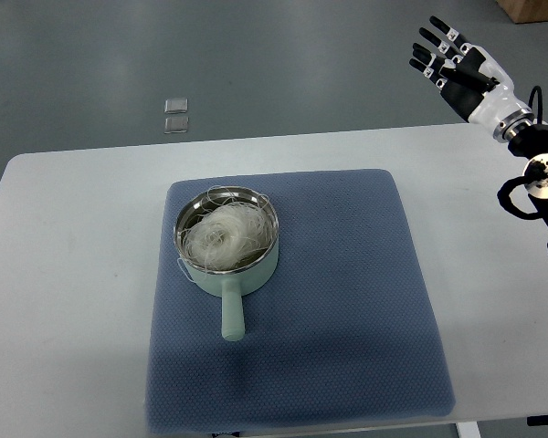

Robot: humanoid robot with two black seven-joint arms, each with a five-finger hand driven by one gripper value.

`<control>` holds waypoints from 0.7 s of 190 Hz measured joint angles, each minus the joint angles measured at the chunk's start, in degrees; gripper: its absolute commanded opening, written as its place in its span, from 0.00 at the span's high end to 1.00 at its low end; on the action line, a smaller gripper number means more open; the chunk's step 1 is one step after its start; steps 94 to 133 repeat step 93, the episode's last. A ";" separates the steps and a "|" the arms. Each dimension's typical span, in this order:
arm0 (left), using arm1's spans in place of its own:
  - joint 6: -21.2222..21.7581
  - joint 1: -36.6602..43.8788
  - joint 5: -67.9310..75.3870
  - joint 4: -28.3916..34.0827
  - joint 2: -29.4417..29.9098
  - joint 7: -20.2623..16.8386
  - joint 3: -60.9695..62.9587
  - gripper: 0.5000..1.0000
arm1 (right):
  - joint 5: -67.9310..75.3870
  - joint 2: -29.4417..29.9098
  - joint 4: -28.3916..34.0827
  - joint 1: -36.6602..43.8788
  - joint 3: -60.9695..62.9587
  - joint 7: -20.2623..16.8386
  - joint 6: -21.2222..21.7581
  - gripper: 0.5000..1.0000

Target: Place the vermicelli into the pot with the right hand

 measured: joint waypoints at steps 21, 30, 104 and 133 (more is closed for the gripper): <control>0.00 -0.01 0.00 -0.03 0.00 0.03 0.00 0.00 | 8.06 1.00 -2.88 -1.36 0.04 0.82 0.24 0.14; 0.00 -0.01 0.00 -0.15 0.00 0.04 0.00 0.00 | 10.04 1.71 -3.69 -2.13 0.04 0.89 0.47 0.14; -0.03 0.00 0.00 -0.91 0.00 0.05 0.09 0.00 | 12.14 5.56 -4.51 -5.58 -0.15 1.89 0.85 0.14; -0.03 0.00 0.00 -0.91 0.00 0.05 0.09 0.00 | 12.14 5.56 -4.51 -5.58 -0.15 1.89 0.85 0.14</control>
